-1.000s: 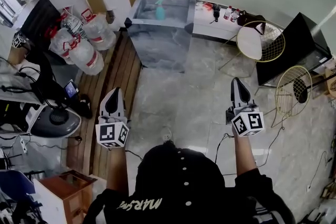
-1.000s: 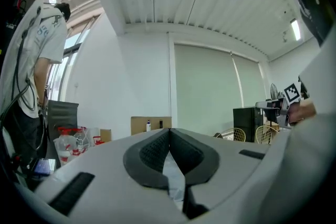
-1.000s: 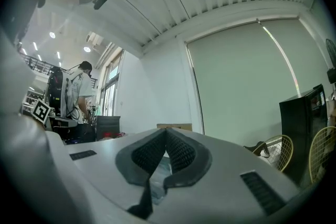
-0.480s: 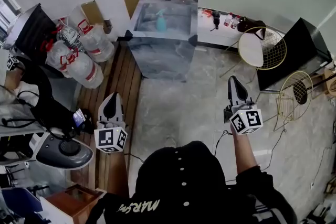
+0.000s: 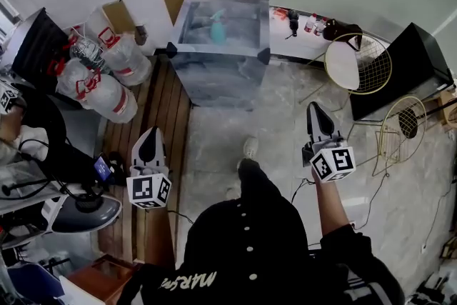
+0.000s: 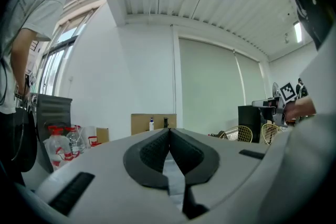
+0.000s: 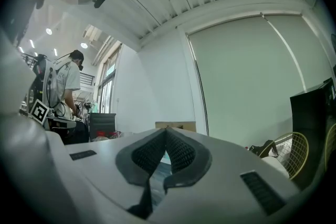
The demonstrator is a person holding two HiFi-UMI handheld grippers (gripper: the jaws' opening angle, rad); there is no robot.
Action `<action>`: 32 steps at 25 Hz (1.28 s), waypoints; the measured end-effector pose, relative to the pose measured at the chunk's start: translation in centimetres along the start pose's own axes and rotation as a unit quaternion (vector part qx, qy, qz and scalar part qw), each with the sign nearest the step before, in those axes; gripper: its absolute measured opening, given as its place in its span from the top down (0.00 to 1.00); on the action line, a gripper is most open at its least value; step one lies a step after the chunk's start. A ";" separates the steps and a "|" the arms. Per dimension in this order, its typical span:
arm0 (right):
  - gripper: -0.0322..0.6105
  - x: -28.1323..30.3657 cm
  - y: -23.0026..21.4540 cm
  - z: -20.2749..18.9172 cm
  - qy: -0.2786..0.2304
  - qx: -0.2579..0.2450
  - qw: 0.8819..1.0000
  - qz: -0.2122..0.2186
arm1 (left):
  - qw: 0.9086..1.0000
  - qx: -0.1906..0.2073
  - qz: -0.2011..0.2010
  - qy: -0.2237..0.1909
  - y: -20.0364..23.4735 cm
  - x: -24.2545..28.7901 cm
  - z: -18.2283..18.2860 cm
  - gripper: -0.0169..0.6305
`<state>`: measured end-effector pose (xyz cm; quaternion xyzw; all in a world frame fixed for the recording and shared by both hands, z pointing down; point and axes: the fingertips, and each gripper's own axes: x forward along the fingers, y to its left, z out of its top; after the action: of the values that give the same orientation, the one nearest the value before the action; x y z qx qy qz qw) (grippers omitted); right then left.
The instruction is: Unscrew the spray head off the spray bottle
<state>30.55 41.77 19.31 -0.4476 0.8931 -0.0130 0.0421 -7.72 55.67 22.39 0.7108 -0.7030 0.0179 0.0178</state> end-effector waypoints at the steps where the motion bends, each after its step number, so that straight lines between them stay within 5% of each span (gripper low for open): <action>1: 0.93 0.7 -0.3 -0.1 0.000 0.000 1.000 0.001 | 1.000 0.000 0.000 0.001 0.2 0.7 0.0 0.94; 32: 0.93 32.2 -14.3 -0.3 0.001 0.016 0.996 0.085 | 0.998 0.017 0.059 0.021 5.0 30.6 4.0 0.94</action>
<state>22.71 7.42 18.38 -0.3698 0.9275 -0.0239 0.0495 -12.34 24.86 19.90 0.6675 -0.7429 0.0457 0.0188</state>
